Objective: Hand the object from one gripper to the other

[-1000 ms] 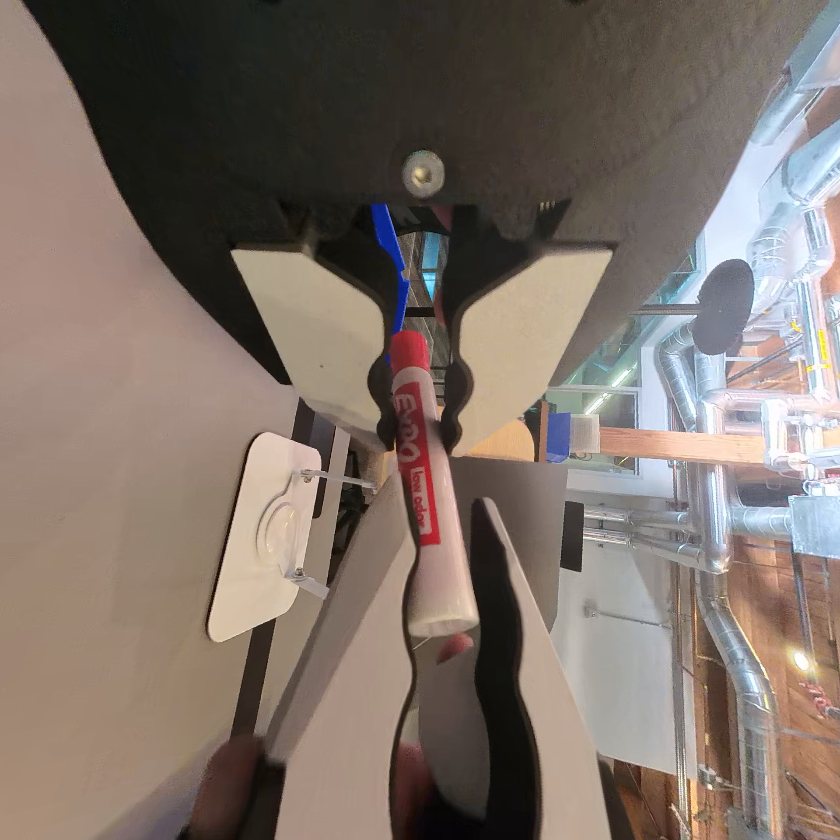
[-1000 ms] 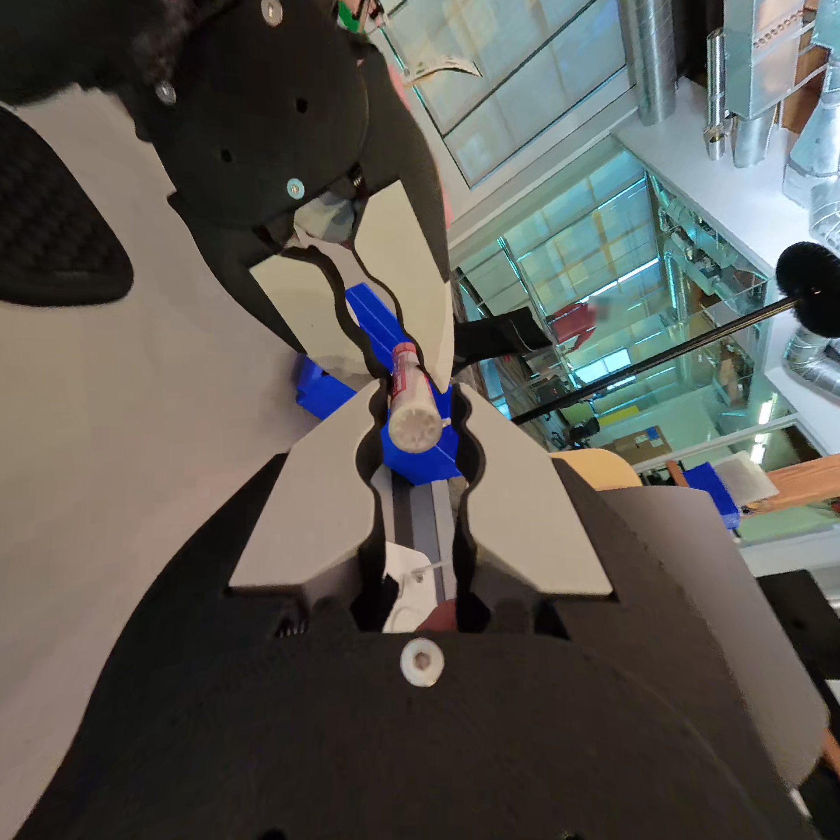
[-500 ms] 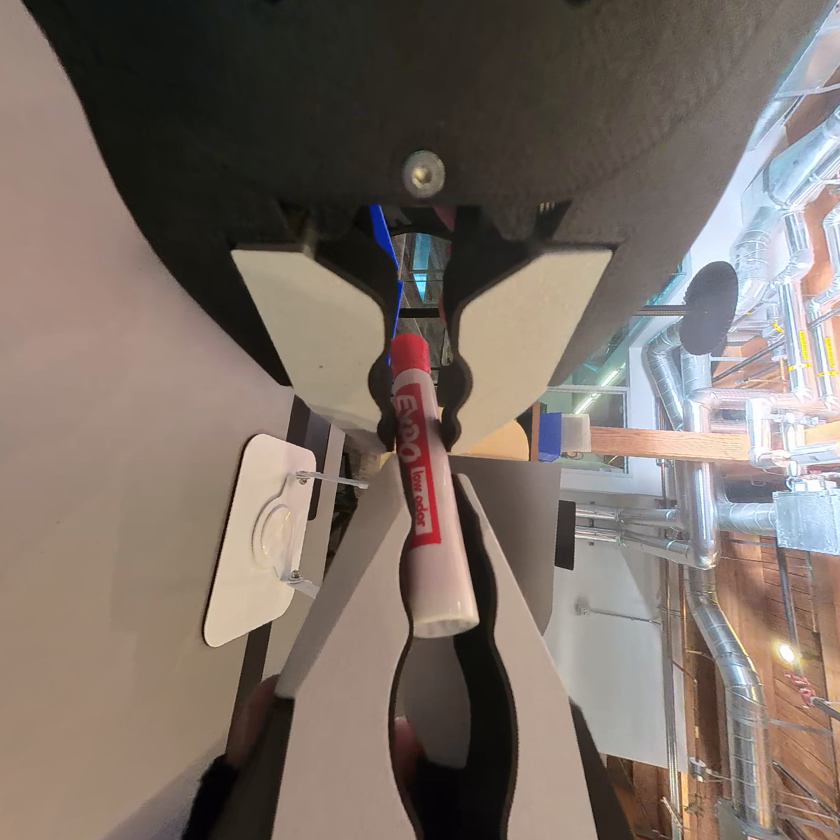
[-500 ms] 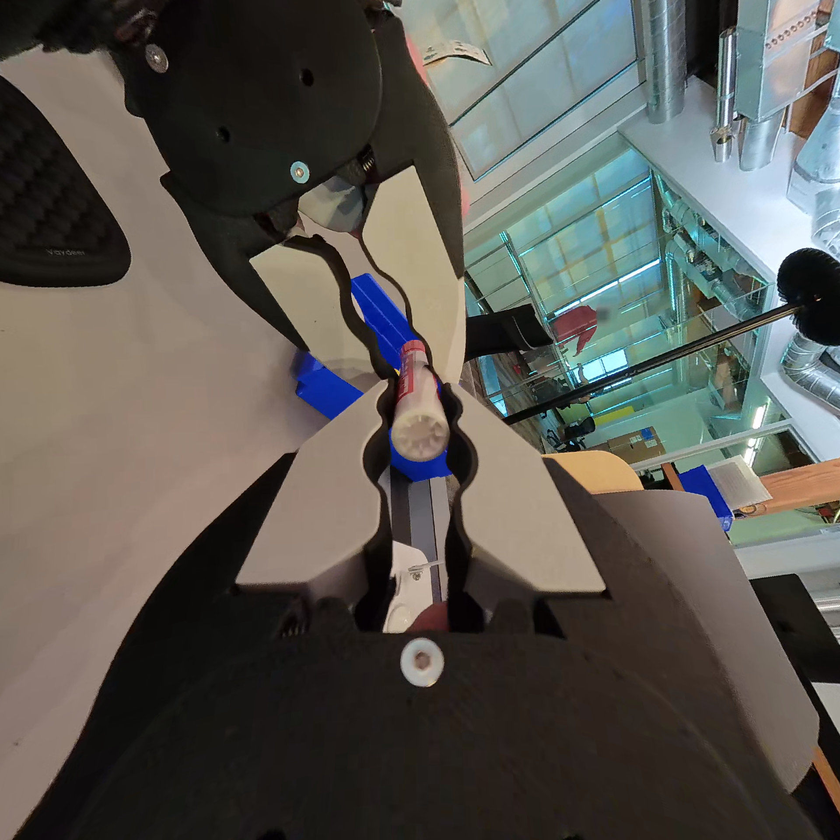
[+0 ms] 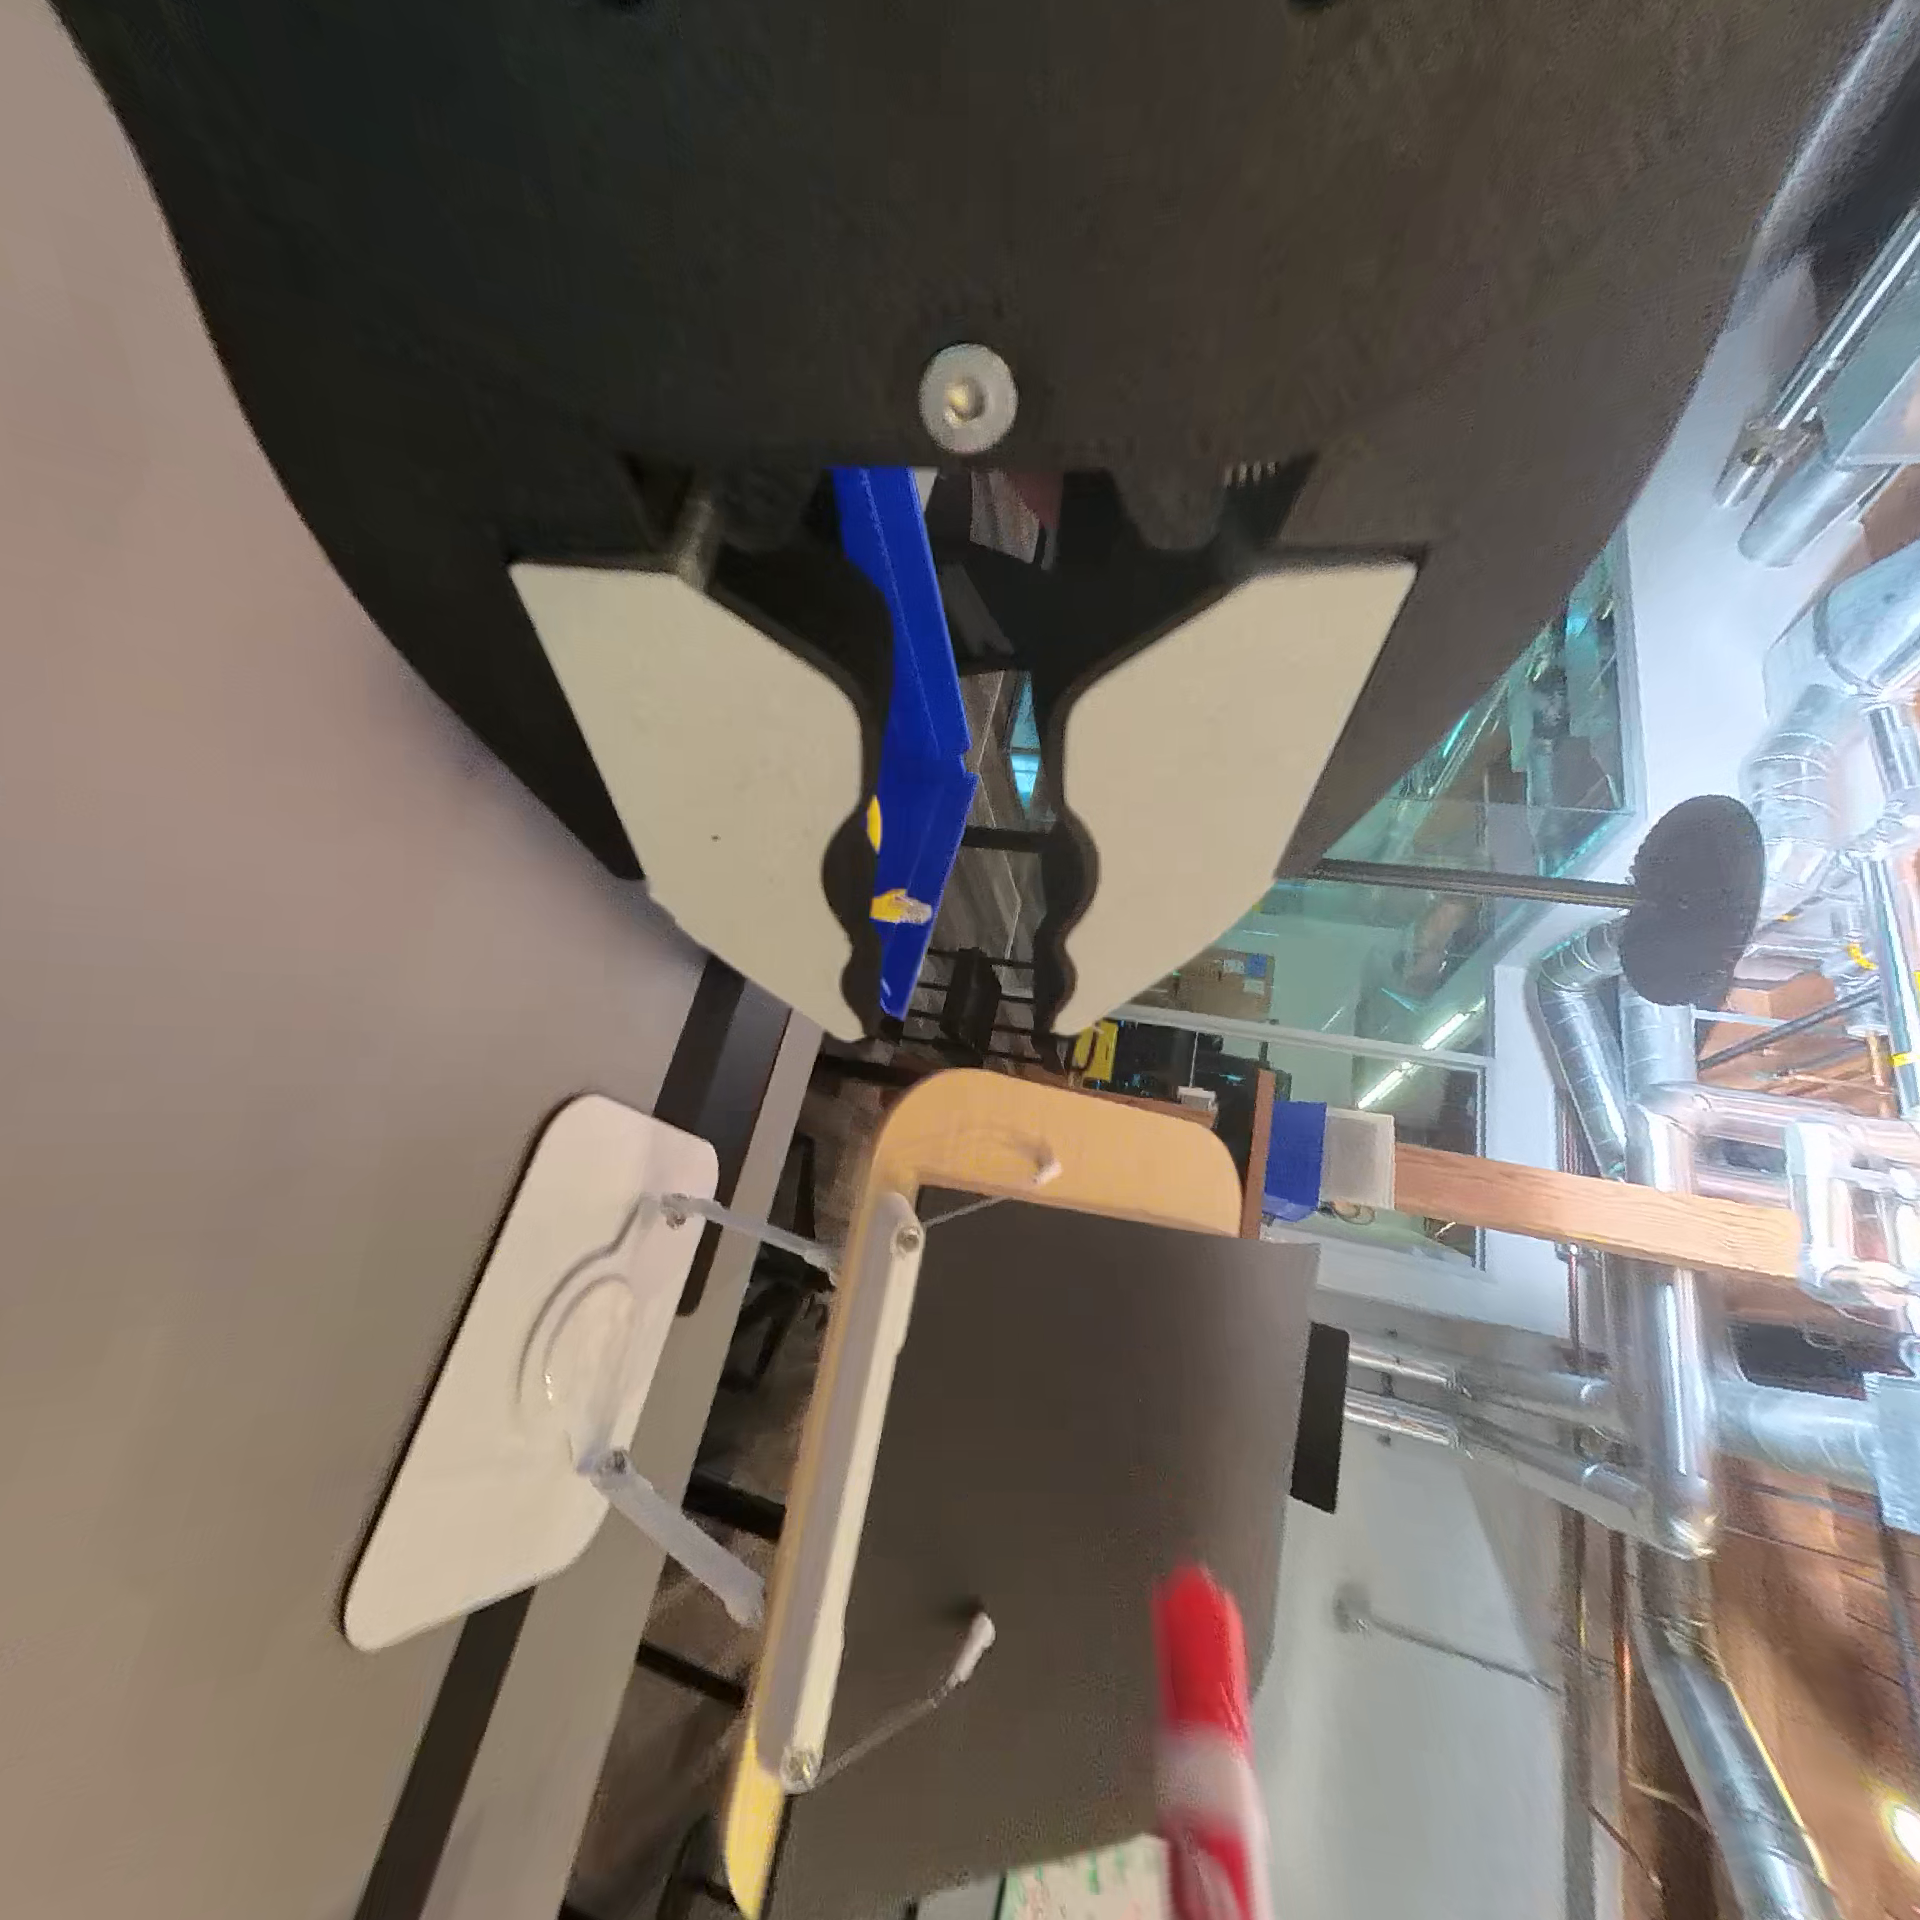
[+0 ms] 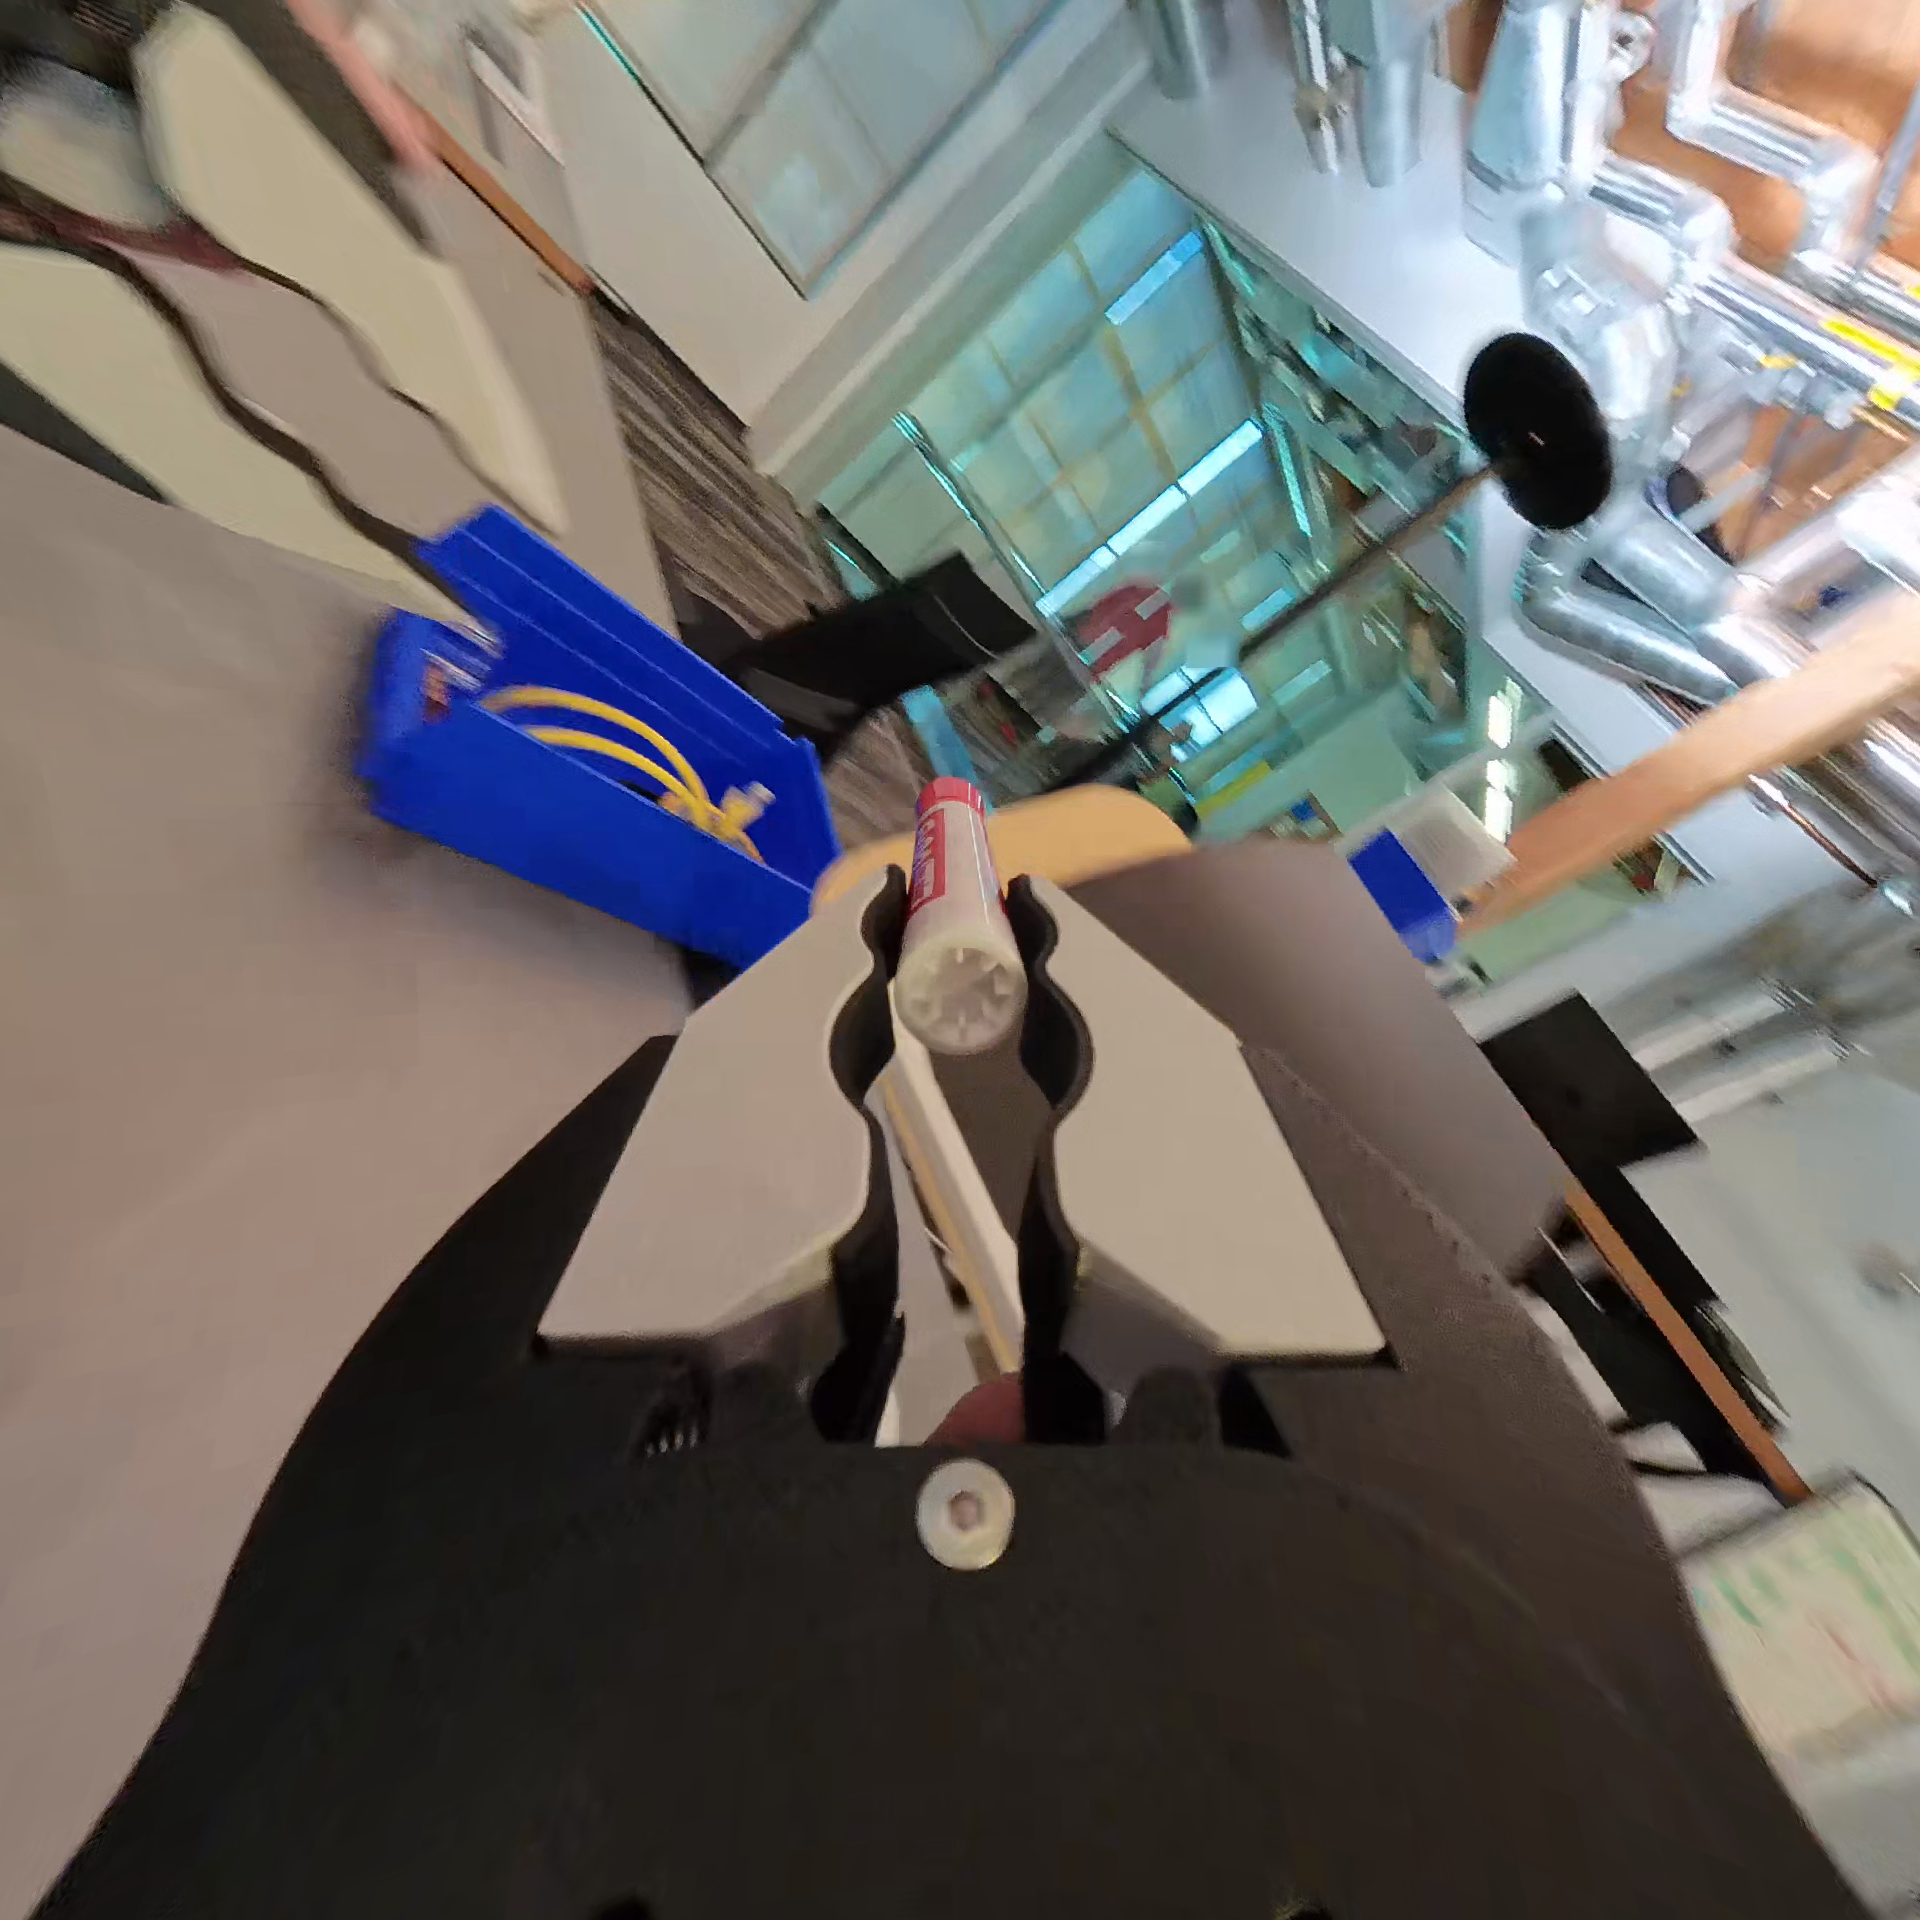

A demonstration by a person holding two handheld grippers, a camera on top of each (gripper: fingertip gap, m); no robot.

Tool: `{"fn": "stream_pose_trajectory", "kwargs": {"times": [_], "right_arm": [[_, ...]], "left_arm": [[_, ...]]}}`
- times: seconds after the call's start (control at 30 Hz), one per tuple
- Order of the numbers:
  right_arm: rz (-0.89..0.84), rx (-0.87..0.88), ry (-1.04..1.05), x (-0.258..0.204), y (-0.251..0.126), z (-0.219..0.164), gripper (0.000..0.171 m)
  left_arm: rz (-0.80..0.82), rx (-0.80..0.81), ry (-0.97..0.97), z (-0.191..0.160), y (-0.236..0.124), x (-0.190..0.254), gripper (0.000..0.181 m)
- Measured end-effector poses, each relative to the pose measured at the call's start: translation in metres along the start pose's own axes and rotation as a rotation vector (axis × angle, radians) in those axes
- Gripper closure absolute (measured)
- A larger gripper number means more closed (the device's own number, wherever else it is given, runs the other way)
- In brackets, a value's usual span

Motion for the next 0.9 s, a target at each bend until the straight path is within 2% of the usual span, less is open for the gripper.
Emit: {"fn": "stream_pose_trajectory", "kwargs": {"times": [0.17, 0.27, 0.5, 0.63, 0.73, 0.9], "right_arm": [[-0.270, -0.190, 0.011, 0.078, -0.056, -0.055, 0.155], [-0.392, -0.316, 0.103, 0.115, -0.099, -0.098, 0.154], [-0.528, -0.611, 0.352, 0.145, -0.185, -0.199, 0.154], [-0.459, -0.735, 0.470, 0.132, -0.194, -0.243, 0.154], [-0.375, -0.797, 0.528, 0.117, -0.184, -0.269, 0.154], [-0.340, -0.938, 0.542, 0.101, -0.172, -0.307, 0.153]], "left_arm": [[-0.014, -0.018, -0.010, -0.006, 0.008, 0.016, 0.163], [-0.017, -0.008, -0.050, -0.003, 0.013, 0.017, 0.164], [-0.050, 0.005, -0.037, 0.007, 0.027, 0.028, 0.165], [-0.070, 0.007, -0.036, 0.013, 0.033, 0.034, 0.166], [-0.078, 0.004, -0.034, 0.014, 0.035, 0.037, 0.165], [-0.084, -0.008, -0.042, 0.008, 0.033, 0.039, 0.165]]}}
Point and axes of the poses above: each gripper's, where its closed fingertips meet, y out along the fingers, z out of its top, x = y × z across the jaws, the point moved 5 cm from there along -y, back along the fingers, and after that the axes turned 7 degrees about y, right-handed, at the moved point
